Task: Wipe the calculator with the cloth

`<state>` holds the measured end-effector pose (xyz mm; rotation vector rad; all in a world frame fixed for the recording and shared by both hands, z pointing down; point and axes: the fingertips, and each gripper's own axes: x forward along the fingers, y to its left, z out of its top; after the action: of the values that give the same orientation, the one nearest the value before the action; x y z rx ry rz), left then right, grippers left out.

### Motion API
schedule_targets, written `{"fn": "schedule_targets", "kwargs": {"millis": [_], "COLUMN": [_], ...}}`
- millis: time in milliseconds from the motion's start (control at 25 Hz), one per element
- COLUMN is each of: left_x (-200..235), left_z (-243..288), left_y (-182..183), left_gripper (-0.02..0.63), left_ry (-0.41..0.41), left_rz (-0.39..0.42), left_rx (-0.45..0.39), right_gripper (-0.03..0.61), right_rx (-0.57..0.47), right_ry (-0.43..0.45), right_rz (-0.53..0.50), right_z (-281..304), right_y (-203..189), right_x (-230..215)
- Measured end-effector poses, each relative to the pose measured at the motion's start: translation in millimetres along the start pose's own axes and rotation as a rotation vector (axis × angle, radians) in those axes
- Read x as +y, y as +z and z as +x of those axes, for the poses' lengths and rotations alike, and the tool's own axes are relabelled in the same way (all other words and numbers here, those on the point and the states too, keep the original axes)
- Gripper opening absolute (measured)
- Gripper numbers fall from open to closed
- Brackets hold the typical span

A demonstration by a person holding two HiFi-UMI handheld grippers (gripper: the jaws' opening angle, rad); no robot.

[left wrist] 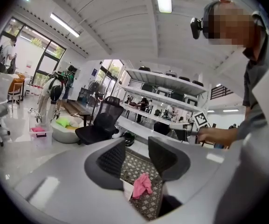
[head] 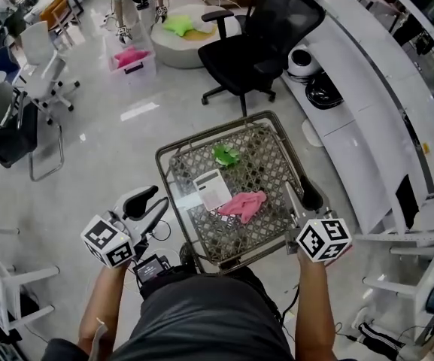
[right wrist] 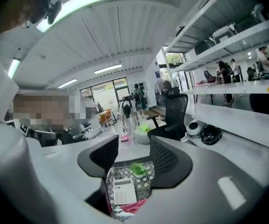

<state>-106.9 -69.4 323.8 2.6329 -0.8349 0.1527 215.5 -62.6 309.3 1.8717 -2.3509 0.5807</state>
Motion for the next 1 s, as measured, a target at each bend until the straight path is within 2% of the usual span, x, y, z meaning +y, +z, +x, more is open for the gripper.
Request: {"fn": "schedule_targets", "kwargs": {"millis": [280,440,520,640,1000], "left_x": [5.5,12.3,14.3,17.0,16.9], "left_z": [-7.2,-14.2,-15.7,-17.2,-24.3], "left_y": [15.3,18.9,18.3,18.6,14.8], "left_gripper": [0.195,0.195,0.195,0.195,0.195], "left_ry": [-0.019,-0.025,-0.033,-0.037,-0.039], "left_rz": [0.031,0.042,0.048,0.041,0.032], "left_rx": [-0.021,-0.027,-0.028,-0.031,-0.043], "right_gripper": [0.209,0.209,0.203,0.142,0.141], "right_rx": [-0.183,-0.235,-0.248,-0.254,-0.24], "right_ry": [0.098,0.144,0.165,0.178,0.144], "right_rz": [-0.032,-0.068,-0.111,-0.155,-0.173], "right_z": [-37.9,-57.4,-64.9,-70.3,-76.7], "right_y": [90.4,119.1,127.5,134.2,130.1], "right_x": [54.1,83.1,97.2,111.1,116.9]}}
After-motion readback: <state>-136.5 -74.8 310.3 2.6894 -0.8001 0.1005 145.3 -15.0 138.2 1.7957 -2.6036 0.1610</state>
